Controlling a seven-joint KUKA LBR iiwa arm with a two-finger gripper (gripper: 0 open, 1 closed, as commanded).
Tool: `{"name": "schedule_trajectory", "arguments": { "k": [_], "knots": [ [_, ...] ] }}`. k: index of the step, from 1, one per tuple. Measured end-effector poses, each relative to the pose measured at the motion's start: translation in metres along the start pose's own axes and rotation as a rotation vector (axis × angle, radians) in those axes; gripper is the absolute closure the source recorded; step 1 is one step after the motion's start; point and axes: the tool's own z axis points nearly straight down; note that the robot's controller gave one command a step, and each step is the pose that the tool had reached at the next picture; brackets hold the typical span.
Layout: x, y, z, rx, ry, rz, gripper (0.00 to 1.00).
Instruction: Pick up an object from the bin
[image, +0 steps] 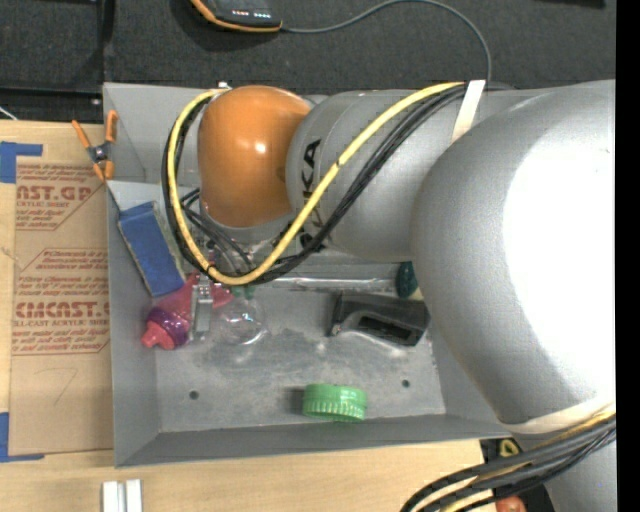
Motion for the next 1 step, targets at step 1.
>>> {"name": "schedule_trajectory", "arguments": {
  "k": [1],
  "knots": [
    [0.0, 0.0, 0.0, 0.0, 0.0, 0.0, 0.0]
  ]
}}
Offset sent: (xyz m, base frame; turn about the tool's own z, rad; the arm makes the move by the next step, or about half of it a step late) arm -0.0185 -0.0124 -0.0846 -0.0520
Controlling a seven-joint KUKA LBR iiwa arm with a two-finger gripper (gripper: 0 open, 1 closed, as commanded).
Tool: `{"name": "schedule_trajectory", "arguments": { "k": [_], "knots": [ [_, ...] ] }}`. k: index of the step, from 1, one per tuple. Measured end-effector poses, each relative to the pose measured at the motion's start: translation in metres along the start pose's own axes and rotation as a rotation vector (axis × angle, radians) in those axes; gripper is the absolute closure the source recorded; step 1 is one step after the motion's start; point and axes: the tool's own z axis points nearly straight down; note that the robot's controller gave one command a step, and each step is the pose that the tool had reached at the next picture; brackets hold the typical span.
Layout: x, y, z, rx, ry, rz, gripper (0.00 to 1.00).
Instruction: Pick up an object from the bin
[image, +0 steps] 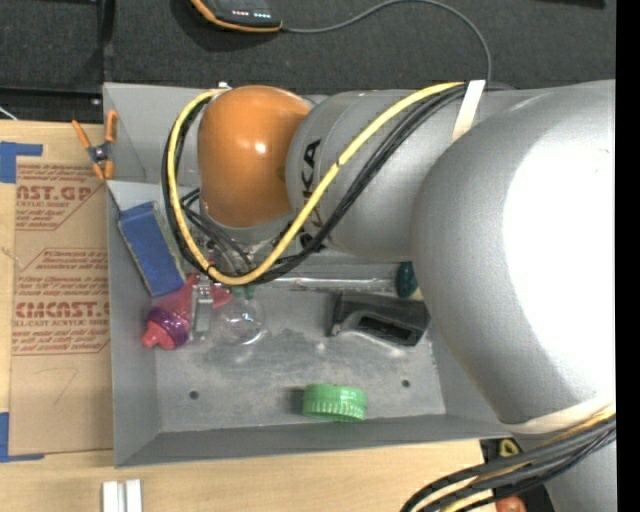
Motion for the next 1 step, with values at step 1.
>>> {"name": "schedule_trajectory", "arguments": {
  "k": [1],
  "knots": [
    [0.0196, -0.0122, 0.0861, 0.0, 0.002, -0.052, 0.0]
  ]
}}
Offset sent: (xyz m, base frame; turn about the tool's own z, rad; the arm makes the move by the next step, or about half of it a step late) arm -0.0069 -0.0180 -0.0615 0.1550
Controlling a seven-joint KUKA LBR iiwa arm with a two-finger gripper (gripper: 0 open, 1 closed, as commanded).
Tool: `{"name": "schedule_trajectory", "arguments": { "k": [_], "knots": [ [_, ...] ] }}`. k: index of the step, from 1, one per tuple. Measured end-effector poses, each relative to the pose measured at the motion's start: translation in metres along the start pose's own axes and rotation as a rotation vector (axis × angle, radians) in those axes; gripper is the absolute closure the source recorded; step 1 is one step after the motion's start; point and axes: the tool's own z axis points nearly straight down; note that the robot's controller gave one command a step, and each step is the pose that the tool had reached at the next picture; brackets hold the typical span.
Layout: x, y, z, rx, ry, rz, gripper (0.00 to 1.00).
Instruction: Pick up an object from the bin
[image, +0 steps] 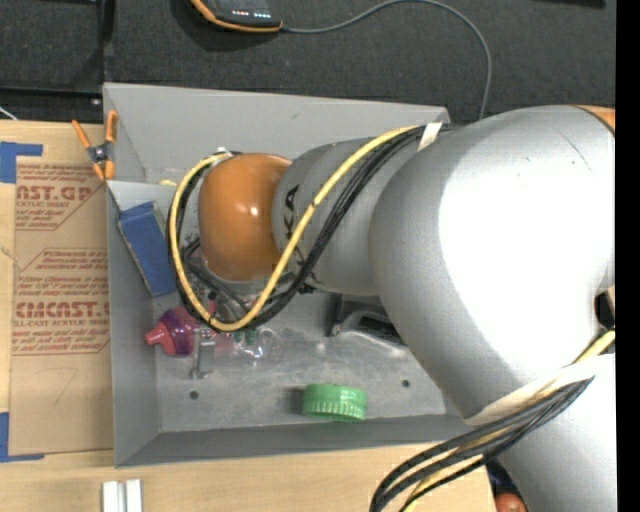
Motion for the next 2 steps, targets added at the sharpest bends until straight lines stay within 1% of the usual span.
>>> {"name": "schedule_trajectory", "arguments": {
  "k": [1, 2],
  "knots": [
    [-0.013, -0.006, -0.025, -0.007, -0.015, 0.207, 0.0],
    [-0.001, -0.009, 0.011, -0.002, -0.003, 0.03, 0.0]
  ]
}}
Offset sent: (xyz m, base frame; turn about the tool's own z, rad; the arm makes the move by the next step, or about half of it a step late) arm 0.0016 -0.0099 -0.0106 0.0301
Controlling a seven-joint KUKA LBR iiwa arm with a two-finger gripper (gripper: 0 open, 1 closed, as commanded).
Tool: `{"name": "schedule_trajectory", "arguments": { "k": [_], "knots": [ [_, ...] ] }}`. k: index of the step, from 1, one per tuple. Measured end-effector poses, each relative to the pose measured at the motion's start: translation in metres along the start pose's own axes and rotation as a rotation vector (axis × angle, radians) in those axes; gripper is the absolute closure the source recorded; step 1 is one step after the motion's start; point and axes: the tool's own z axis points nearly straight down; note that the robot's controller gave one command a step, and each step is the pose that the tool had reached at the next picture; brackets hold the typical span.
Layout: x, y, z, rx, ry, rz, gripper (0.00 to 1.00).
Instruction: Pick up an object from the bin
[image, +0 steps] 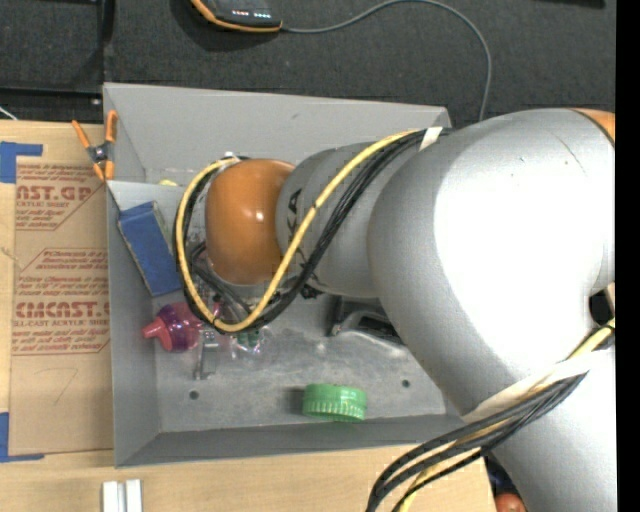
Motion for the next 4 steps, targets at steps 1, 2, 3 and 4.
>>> {"name": "schedule_trajectory", "arguments": {
  "k": [1, 2, 3, 4],
  "knots": [
    [0.005, -0.01, -0.017, -0.005, -0.011, 0.171, 1.0],
    [0.005, -0.01, -0.017, -0.005, -0.011, 0.171, 1.0],
    [0.0, -0.035, 0.0, -0.006, -0.011, 0.214, 1.0],
    [-0.004, -0.012, 0.0, -0.007, -0.012, 0.197, 1.0]
  ]
}}
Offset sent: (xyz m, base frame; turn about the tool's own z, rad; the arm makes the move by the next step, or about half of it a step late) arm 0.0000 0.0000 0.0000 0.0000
